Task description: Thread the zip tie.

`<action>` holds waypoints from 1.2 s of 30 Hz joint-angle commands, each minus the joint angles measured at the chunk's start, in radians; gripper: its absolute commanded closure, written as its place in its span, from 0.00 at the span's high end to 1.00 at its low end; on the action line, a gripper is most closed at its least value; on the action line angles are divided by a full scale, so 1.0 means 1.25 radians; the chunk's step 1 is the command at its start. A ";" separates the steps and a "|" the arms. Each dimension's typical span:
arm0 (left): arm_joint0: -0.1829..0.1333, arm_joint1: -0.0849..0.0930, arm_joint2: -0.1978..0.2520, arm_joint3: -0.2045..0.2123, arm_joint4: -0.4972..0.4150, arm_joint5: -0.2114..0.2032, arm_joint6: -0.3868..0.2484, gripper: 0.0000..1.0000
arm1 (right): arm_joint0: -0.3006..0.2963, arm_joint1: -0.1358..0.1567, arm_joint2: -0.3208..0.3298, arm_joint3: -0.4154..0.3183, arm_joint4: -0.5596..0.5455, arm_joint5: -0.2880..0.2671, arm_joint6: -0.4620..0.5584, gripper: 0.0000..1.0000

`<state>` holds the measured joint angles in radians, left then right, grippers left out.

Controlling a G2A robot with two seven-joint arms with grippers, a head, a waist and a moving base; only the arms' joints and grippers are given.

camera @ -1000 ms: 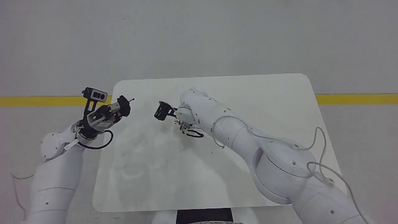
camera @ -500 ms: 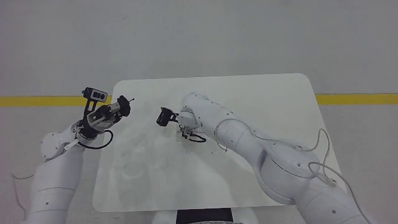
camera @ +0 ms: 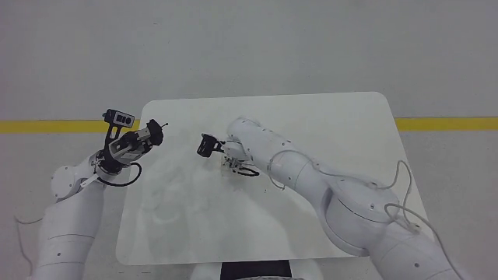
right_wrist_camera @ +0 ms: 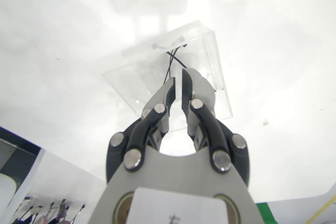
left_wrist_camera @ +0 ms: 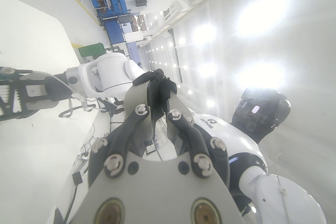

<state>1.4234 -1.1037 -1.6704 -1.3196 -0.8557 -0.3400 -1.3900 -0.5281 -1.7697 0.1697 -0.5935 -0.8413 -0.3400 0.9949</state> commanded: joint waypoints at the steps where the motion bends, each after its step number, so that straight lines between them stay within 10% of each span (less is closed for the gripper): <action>1: 0.000 0.000 0.000 0.000 0.000 0.000 0.000 0.00 | -0.004 -0.003 0.000 0.000 -0.035 0.000 -0.016 0.01; 36: 0.000 0.000 0.000 0.000 0.000 0.000 0.000 0.00 | -0.016 -0.035 0.000 0.043 -0.091 0.000 -0.036 0.18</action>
<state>1.4234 -1.1037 -1.6704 -1.3196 -0.8557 -0.3400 -1.3900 -0.5472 -1.8131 0.1700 -0.5397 -0.9556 -0.3400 0.9500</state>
